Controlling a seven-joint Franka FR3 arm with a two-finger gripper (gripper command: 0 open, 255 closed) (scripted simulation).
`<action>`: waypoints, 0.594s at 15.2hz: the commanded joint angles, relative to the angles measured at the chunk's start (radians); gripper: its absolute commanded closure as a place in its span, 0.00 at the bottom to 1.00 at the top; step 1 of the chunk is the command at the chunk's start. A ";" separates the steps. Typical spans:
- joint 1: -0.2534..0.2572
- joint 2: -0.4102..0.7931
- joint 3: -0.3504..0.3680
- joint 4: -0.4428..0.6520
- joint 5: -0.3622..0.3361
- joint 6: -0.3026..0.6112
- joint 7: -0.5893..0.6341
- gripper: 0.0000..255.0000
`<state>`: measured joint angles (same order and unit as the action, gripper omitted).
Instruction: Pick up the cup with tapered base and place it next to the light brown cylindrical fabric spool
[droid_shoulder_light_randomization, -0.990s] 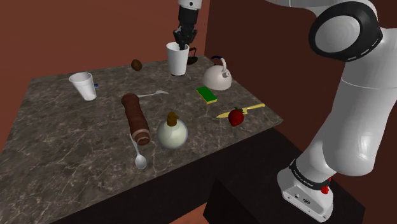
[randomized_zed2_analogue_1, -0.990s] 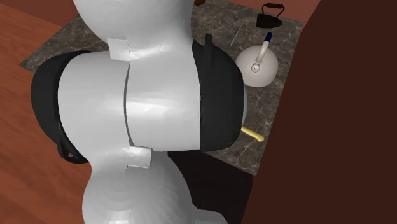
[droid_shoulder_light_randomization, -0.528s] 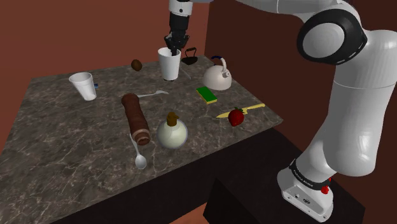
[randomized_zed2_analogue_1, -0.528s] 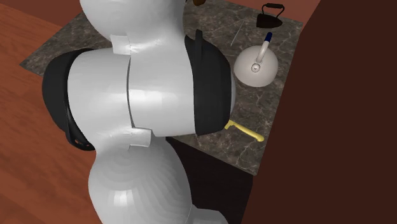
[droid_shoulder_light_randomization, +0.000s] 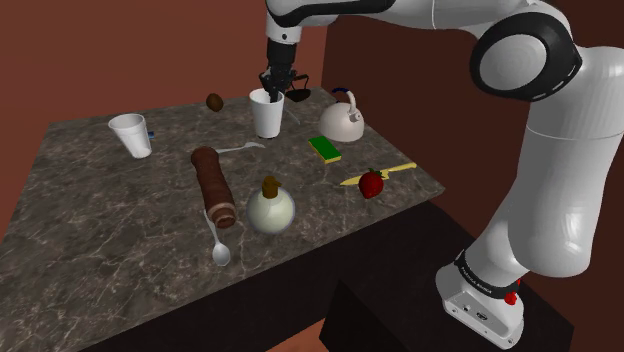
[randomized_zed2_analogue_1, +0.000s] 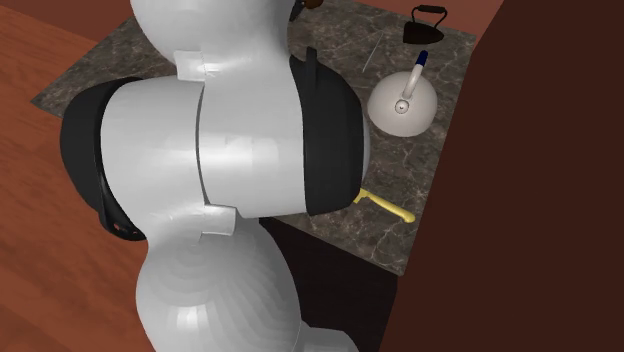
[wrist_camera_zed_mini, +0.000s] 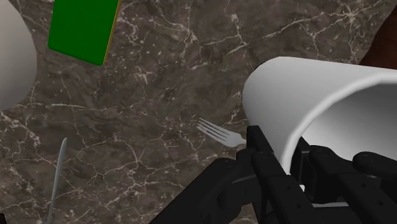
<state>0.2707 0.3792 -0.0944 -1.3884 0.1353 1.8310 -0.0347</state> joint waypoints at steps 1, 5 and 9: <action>0.001 -0.001 0.000 -0.029 0.001 0.029 -0.003 1.00; 0.002 0.002 0.001 -0.078 0.003 0.081 -0.008 1.00; 0.003 0.009 0.002 -0.122 0.006 0.131 -0.014 1.00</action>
<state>0.2732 0.3847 -0.0928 -1.5035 0.1404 1.9508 -0.0478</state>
